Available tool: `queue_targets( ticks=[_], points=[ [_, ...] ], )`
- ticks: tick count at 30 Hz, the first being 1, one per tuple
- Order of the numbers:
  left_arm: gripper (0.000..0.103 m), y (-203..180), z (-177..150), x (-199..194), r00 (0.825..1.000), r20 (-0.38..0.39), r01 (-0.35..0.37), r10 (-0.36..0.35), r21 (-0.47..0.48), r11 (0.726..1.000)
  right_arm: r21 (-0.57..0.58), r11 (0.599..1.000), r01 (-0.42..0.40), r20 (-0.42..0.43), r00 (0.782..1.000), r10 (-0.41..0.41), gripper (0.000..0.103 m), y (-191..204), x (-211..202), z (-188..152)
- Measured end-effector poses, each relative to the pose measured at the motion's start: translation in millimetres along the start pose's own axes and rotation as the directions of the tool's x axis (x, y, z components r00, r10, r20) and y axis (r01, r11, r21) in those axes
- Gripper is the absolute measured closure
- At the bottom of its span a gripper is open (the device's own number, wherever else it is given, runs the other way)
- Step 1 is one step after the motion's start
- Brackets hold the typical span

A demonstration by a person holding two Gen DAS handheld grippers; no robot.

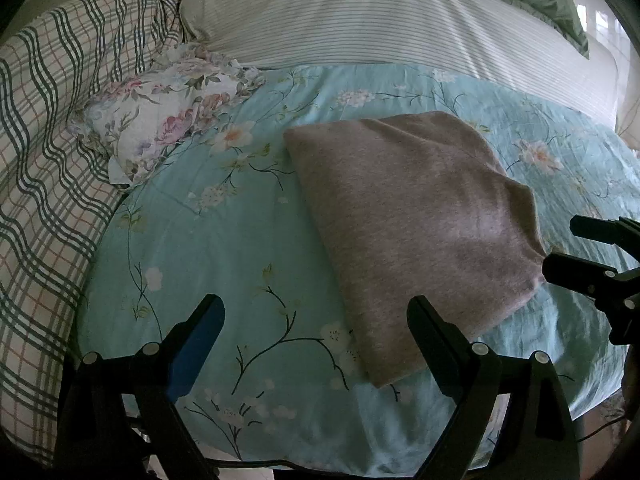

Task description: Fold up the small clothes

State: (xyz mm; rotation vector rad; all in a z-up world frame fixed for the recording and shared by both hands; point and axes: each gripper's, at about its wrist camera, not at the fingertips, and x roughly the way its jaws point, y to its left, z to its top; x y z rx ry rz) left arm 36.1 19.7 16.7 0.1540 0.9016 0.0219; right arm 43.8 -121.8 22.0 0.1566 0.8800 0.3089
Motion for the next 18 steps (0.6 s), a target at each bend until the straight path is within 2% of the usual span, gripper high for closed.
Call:
queue_targets(
  ticks=[18],
  points=[
    [0.01,-1.5,0.4,1.1,1.0,-0.002,0.0,0.0,0.004,1.0,0.004,1.0,-0.002,-0.003,1.0,0.002,0.005,-0.4,0.3,0.3]
  ],
)
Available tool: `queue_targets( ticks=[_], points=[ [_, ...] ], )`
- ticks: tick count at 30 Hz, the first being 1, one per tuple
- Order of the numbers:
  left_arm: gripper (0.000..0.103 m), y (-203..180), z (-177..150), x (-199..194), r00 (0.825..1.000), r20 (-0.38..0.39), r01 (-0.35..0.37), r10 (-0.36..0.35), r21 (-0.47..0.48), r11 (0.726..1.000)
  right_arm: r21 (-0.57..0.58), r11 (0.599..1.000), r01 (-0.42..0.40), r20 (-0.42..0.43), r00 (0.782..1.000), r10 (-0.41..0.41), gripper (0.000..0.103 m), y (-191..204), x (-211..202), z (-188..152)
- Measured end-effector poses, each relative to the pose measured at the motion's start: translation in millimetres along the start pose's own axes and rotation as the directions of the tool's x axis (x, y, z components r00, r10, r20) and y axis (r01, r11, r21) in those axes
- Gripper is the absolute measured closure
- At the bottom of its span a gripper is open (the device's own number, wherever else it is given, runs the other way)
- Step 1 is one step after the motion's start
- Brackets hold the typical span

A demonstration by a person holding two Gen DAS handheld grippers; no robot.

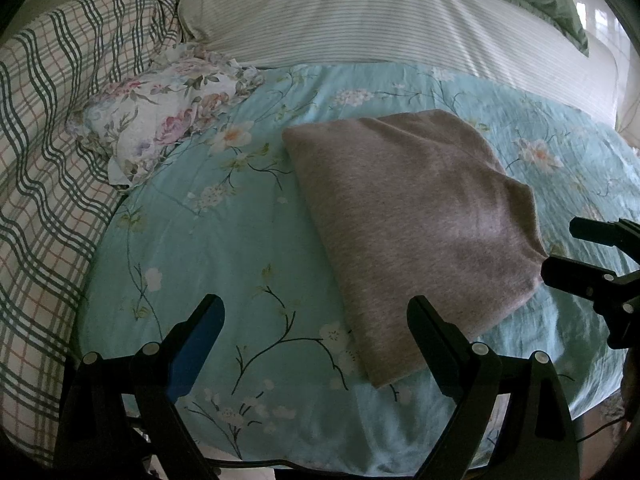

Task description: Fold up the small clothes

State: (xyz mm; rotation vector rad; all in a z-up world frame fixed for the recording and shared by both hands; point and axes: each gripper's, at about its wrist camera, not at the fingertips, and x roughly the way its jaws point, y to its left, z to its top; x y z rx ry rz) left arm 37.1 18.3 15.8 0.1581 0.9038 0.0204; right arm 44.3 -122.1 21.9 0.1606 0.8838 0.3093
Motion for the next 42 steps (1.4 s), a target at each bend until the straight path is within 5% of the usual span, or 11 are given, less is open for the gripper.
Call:
queue_targets(
  ticks=[25,42],
  points=[
    [0.01,0.0,0.8,-0.1,1.0,0.0,0.003,-0.003,0.002,1.0,0.001,1.0,0.003,0.007,1.0,-0.003,0.005,3.9,-1.6,1.7],
    [0.01,3.4,18.1,16.4,1.0,-0.004,0.002,-0.002,0.008,1.0,0.039,0.999,0.013,-0.019,1.0,-0.012,0.005,-30.2,20.2,16.8]
  ],
)
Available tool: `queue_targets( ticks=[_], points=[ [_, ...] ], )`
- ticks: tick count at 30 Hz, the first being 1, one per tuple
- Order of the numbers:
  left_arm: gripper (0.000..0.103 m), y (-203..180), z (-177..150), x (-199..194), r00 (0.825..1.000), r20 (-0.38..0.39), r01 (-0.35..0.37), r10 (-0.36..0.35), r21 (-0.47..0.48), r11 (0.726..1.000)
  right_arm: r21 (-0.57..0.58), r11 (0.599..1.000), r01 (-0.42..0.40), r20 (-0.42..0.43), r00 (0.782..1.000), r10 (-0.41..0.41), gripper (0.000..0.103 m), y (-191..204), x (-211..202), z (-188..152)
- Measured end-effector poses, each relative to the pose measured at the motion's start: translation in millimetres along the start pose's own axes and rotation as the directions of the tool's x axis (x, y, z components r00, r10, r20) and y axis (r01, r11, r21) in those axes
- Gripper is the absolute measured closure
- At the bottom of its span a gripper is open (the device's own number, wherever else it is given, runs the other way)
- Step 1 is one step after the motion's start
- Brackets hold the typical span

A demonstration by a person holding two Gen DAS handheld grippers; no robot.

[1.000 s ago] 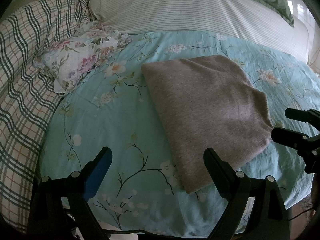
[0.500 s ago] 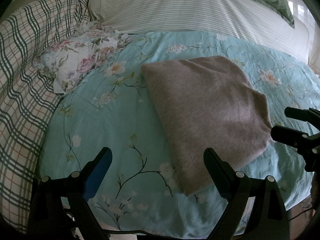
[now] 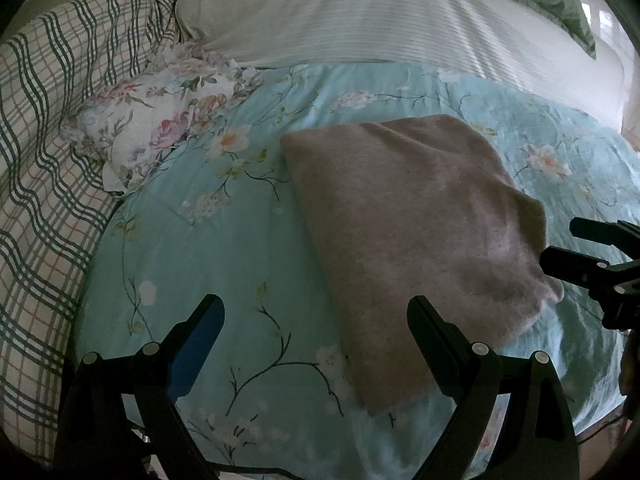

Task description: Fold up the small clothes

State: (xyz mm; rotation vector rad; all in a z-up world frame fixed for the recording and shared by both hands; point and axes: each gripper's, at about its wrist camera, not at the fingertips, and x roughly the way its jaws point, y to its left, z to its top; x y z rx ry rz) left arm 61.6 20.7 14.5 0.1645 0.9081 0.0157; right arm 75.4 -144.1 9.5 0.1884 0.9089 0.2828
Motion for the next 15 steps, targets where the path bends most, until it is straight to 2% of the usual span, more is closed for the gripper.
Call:
queue_targets(
  ticks=[15],
  points=[
    [0.01,-0.6,3.0,4.8,1.0,-0.002,-0.002,0.002,0.015,1.0,0.0,1.0,-0.009,0.006,1.0,0.009,0.005,0.7,0.2,3.1]
  ],
)
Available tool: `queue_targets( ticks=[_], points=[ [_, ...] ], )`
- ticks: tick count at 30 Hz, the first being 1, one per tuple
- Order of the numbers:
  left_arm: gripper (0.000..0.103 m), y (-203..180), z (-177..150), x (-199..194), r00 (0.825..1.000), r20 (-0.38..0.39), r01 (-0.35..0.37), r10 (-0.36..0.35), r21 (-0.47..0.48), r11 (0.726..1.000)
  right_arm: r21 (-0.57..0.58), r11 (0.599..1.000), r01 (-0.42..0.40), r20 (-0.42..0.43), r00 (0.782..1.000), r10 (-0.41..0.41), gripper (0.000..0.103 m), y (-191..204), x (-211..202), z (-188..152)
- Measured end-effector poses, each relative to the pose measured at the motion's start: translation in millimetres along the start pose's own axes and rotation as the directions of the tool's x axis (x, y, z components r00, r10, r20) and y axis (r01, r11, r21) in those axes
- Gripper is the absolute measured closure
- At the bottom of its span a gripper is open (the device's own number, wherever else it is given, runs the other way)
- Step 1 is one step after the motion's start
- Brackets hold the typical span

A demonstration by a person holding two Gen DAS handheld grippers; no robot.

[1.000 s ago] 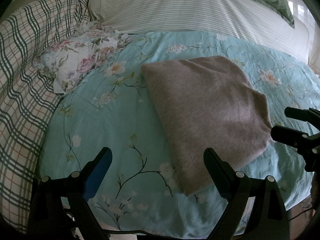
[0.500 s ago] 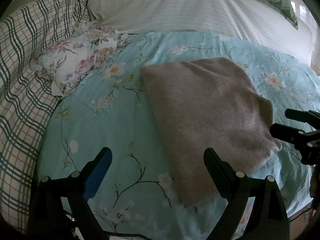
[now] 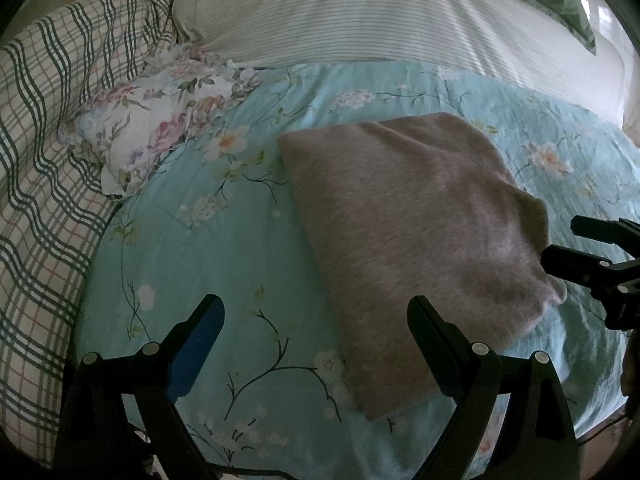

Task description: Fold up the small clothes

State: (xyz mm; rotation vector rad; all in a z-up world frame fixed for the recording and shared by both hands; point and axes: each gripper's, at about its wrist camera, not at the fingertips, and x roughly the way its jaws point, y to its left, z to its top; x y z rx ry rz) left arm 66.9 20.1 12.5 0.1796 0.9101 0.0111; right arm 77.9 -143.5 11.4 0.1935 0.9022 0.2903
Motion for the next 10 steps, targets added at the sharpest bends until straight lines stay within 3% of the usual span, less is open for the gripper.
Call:
queue_targets(
  ticks=[10],
  points=[
    [0.01,5.2,1.9,-1.1,1.0,0.004,-0.004,0.004,-0.003,1.0,-0.001,1.0,-0.006,-0.004,1.0,0.006,0.005,1.9,2.2,3.6]
  ],
)
